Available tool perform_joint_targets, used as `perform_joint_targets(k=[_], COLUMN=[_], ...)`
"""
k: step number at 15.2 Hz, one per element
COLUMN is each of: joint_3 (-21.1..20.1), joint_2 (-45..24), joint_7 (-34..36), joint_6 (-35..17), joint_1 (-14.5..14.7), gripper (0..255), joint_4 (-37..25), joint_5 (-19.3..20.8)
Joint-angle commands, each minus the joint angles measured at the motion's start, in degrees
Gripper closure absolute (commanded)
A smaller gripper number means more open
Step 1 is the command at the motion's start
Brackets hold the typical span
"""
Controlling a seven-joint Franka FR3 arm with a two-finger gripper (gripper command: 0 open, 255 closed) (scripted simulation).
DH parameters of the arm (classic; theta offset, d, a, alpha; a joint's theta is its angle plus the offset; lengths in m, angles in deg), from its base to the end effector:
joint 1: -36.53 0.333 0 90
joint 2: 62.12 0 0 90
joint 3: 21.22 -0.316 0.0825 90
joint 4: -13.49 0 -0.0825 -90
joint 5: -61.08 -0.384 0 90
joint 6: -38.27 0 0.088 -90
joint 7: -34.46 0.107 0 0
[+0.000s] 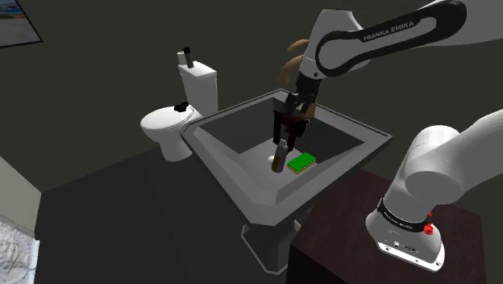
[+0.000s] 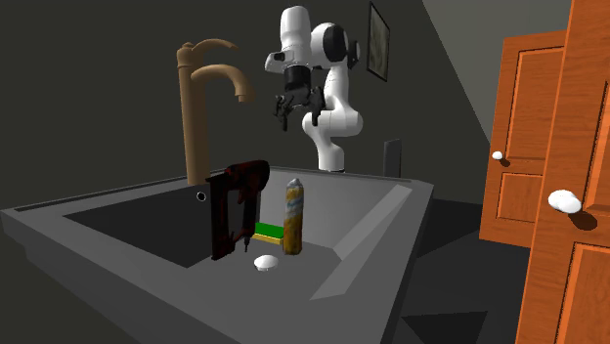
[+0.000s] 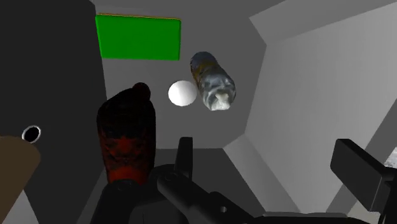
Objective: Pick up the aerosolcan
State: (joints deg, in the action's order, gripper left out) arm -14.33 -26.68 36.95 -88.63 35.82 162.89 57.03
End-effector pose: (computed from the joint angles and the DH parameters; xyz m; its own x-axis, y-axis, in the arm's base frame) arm 0.3755 -0.0491 0.4718 0.9556 -0.2072 0.2097 -0.1797 -0.9733 -0.1429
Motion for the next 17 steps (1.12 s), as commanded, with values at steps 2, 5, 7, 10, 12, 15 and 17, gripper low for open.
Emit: perform_joint_targets(k=[2,5,7,10,12,15,17], joint_3=[1.2,2.9,4.5,7.0,7.5,8.5,9.1], joint_2=[-4.8,-10.2,-14.3,-20.2,-21.7,-24.0,-25.7], joint_7=[0.1,-1.2,-2.7,-6.4,-7.9,-10.6,-12.7], joint_6=[-7.4,-14.9,-19.8,-25.8,-27.5,-30.0,-31.6], joint_1=[0.8,2.1,3.7,6.8,7.7,9.1,10.2], gripper=[0,0,0,0,0,0,0], joint_4=[2.1,3.9,4.6,4.6,5.0,5.4,5.5], joint_5=[-2.6,-6.1,-9.4,-15.8,-17.5,-20.5,-23.0])
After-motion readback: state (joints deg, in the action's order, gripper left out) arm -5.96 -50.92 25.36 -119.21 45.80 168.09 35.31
